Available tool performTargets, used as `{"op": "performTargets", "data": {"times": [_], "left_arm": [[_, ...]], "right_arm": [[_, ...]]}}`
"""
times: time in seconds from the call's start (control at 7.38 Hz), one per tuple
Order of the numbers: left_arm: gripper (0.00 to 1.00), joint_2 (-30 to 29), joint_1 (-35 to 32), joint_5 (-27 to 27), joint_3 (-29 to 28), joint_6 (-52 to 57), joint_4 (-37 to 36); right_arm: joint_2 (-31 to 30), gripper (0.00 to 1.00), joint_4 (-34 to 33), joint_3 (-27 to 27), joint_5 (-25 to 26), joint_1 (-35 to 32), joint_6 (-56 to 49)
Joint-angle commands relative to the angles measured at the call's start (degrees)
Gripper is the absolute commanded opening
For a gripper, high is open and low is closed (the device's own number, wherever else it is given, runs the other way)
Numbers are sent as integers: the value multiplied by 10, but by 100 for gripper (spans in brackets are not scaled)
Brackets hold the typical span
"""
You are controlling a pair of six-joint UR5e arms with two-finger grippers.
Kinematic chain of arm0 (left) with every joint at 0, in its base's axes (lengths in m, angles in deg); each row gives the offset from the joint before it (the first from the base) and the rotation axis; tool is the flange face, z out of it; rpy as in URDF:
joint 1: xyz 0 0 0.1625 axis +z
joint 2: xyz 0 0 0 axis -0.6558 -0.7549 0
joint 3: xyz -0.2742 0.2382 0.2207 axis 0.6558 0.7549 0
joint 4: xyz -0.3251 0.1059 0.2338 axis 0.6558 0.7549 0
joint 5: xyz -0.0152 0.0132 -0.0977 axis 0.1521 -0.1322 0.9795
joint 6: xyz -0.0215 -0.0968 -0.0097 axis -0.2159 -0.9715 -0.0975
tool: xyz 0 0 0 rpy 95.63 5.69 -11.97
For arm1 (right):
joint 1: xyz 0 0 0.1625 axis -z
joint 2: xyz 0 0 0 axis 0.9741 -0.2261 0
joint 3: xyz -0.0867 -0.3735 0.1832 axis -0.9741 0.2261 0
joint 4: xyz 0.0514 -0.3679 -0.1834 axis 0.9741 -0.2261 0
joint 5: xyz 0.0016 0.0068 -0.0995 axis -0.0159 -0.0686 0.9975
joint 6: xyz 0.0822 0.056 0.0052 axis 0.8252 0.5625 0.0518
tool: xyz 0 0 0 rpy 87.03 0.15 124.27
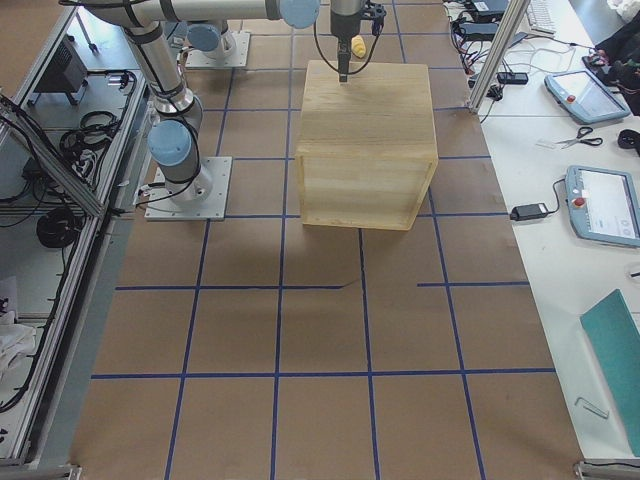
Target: Open upper drawer
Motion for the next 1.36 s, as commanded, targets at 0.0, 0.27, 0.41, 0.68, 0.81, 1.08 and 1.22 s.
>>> {"op": "performTargets", "data": {"times": [0.0,0.27,0.41,0.68,0.81,1.08,1.22], "left_arm": [[100,0,0,3,6,0,-2],[100,0,1,6,7,0,0],[100,3,1,6,7,0,11],[100,5,2,5,7,0,11],[100,4,3,4,7,0,11],[100,4,0,7,7,-1,11],[100,-2,5,7,6,-2,11]], "right_arm": [[0,100,0,0,0,0,0],[0,100,0,0,0,0,0],[0,100,0,0,0,0,0],[0,100,0,0,0,0,0],[0,100,0,0,0,1,0],[0,100,0,0,0,0,0],[0,100,0,0,0,0,0]]}}
